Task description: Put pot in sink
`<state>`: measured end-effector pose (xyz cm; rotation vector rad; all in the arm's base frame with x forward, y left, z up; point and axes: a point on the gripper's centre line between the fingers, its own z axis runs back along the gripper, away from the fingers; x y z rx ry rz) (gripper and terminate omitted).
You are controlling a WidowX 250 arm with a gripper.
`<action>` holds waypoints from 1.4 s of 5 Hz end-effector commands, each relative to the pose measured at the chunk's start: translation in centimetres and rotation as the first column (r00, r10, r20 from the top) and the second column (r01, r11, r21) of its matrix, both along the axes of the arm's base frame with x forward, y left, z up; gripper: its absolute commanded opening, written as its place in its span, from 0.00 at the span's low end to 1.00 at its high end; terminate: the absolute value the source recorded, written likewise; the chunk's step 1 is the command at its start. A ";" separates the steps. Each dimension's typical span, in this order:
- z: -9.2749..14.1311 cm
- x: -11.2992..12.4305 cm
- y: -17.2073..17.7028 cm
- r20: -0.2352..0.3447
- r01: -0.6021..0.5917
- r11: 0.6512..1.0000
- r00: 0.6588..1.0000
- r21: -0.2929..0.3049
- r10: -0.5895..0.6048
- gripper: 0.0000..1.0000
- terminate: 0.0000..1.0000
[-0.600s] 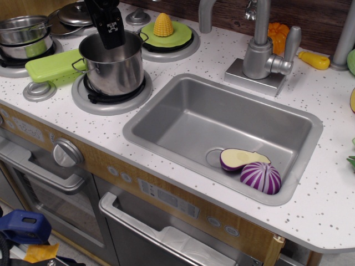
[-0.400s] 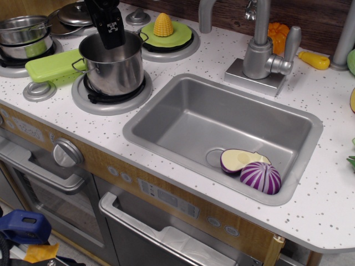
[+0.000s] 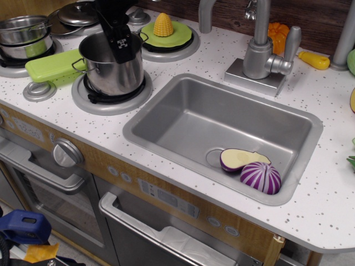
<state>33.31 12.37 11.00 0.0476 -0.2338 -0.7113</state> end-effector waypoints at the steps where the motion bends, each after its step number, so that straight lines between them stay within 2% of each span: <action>1: -0.8 1.9 1.1 0.098 0.015 1.000 0.995 -0.024 -0.012 1.00 0.00; 3: -3.8 1.0 0.6 0.115 -0.037 0.997 0.992 -0.064 0.044 1.00 0.00; 4: -4.3 0.7 0.3 0.107 -0.058 0.995 0.992 -0.076 0.066 0.00 0.00; 5: -4.4 -0.2 -0.4 0.096 -0.082 0.992 0.991 -0.099 0.091 0.00 0.00; 6: -4.1 -0.6 -1.0 0.102 -0.097 0.991 0.989 -0.092 0.106 0.00 0.00; 7: -3.2 -0.4 -2.5 0.102 -0.118 0.988 0.987 -0.100 0.128 0.00 0.00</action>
